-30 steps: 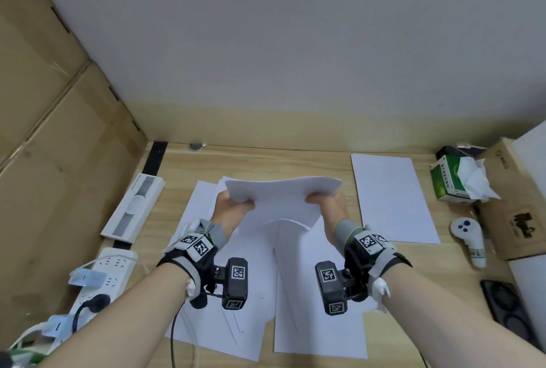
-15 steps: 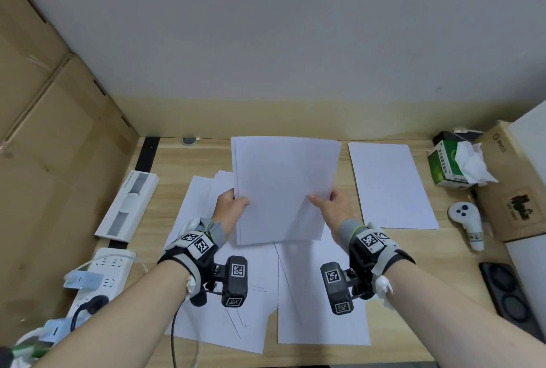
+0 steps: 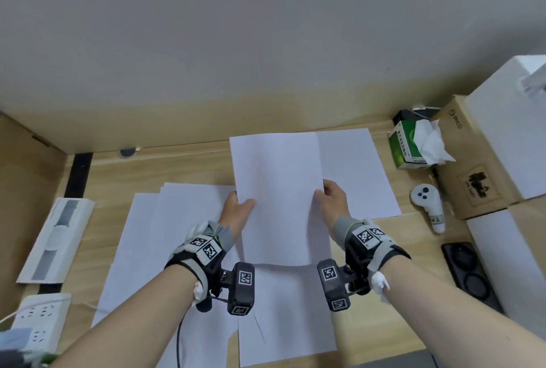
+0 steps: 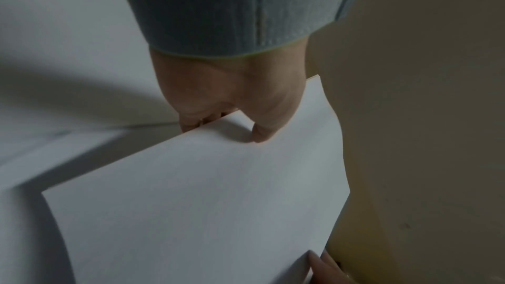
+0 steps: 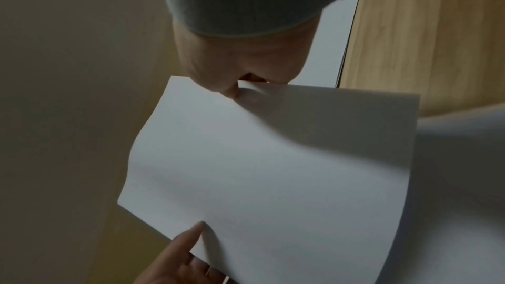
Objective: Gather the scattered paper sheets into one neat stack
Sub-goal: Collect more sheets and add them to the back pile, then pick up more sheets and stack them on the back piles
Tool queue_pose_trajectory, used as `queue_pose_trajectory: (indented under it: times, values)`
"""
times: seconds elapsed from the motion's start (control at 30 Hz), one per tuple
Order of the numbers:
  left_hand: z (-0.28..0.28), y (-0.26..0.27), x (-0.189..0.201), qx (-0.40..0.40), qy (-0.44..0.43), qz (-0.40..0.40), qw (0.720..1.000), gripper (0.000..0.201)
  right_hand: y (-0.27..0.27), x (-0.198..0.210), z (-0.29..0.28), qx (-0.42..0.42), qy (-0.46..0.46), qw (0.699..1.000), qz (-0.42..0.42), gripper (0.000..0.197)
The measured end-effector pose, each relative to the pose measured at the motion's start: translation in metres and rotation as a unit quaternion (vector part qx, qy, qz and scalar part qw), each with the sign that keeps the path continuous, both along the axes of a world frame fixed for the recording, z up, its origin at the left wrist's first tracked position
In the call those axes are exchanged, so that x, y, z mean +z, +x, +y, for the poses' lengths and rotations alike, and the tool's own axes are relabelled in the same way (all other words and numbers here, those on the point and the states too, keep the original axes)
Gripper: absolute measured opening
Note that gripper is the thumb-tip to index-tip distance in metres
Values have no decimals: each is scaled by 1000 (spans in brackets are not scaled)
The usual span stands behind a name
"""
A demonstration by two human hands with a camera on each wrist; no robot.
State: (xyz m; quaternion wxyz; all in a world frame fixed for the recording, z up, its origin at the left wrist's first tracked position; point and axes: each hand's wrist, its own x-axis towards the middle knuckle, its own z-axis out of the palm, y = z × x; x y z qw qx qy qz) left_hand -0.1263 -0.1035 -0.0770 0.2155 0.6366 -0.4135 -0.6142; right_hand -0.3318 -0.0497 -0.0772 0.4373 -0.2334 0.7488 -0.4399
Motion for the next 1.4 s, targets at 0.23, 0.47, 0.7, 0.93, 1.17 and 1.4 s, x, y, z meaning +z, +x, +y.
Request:
queue_pose_trajectory:
  times: [0.23,0.47,0.7,0.93,1.17,1.4]
  values:
    - [-33,-95,-24,-36,33,-35,998,27,-106,-20,-35,-20,18,998,56,41]
    - [-57,-150,-38,9,44,-86,995,6,-176,-60,-66,-62,73,992,87,37]
    - [-64,-197,-64,5,35,-73,997,21,-208,-77,-76,-112,99,981,123,43]
    - [-62,-222,-67,-111,-22,-105,988,20,-218,-90,-87,-32,147,971,183,58]
    - [-63,-212,-63,-145,-33,-112,982,32,-209,-83,-84,36,182,942,280,55]
    - [-60,-170,-58,-93,-34,-146,984,41,-171,-78,-70,38,126,965,228,58]
